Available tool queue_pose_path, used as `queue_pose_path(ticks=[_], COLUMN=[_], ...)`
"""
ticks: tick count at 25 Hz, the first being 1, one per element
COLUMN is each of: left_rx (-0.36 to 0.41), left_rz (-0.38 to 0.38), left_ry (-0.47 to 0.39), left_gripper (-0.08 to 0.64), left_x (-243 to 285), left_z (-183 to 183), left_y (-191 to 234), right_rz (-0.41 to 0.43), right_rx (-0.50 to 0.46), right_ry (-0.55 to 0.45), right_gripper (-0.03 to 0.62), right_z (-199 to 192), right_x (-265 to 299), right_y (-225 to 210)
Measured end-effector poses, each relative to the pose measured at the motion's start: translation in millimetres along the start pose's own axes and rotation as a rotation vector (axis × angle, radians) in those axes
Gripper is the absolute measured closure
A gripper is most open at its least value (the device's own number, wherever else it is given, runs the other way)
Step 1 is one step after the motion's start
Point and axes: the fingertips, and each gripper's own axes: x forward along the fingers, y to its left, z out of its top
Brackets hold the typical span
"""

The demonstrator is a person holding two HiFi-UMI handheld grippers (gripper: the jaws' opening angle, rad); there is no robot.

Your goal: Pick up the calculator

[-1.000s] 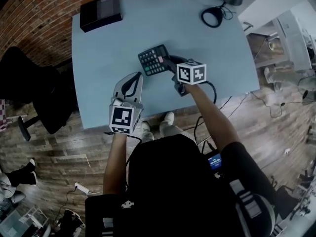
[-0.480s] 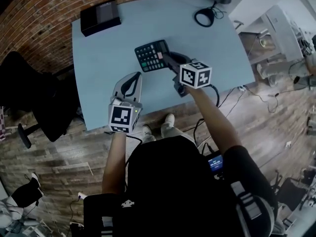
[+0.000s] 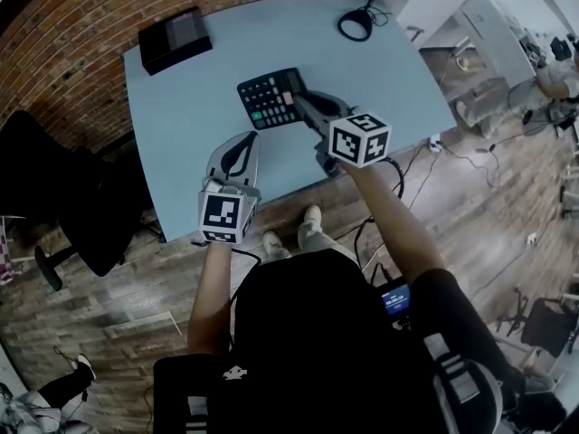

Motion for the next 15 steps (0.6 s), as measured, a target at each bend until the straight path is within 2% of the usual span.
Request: queue_pose_path(ticks=[7,15], left_rx=[-0.006,-0.001], left_rz=[-0.027,-0.017], left_ry=[-0.017,-0.038], left_gripper=[0.551,0.551], left_x=[-17.5,-23.9], left_z=[1.5,14.7], left_y=[-4.3,-3.2], right_rz=[-0.018,0.014], right_rx=[-0.009,-0.024], right_ry=[-0.045,-0.080], right_gripper=[0.538,0.538], right_z=[6.3,21.1], right_x=[-18.4,-31.0], right_y=[22.2,40.6])
